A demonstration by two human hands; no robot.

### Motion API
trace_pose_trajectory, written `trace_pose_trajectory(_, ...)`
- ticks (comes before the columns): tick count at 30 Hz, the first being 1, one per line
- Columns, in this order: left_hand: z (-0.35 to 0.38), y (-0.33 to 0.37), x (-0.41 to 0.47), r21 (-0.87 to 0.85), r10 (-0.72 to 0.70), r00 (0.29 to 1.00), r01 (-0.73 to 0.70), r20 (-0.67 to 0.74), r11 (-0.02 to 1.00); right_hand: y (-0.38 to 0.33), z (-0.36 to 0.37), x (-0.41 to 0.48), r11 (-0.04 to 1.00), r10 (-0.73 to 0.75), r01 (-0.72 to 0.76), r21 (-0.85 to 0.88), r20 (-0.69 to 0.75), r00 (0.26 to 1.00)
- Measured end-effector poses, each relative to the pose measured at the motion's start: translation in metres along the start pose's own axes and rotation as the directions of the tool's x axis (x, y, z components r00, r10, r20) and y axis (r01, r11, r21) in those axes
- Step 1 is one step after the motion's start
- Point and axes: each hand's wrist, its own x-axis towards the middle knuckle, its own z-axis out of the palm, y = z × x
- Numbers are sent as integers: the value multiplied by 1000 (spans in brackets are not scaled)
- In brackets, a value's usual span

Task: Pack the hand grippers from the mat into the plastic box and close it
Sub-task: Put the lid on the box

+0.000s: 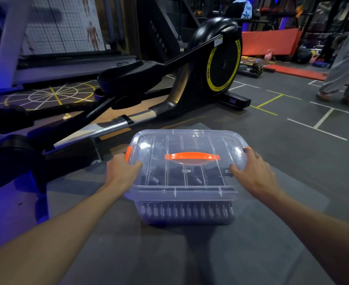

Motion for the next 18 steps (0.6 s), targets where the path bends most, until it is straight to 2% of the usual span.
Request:
trace_pose_trajectory(5, -16, -11, -5, -38, 39, 999, -38, 17, 999, -10, 5, 0, 999, -34, 34, 17, 30, 999)
trace_pose_trajectory(13, -57, -40, -6, 42, 62, 998, -62, -5, 997, -44, 24, -9, 994, -106, 106, 3, 83, 991)
trace_pose_trajectory(18, -67, -58, 0, 8, 202, 966, -206, 162, 979, -51, 30, -13, 994, -100, 104, -39, 84, 991)
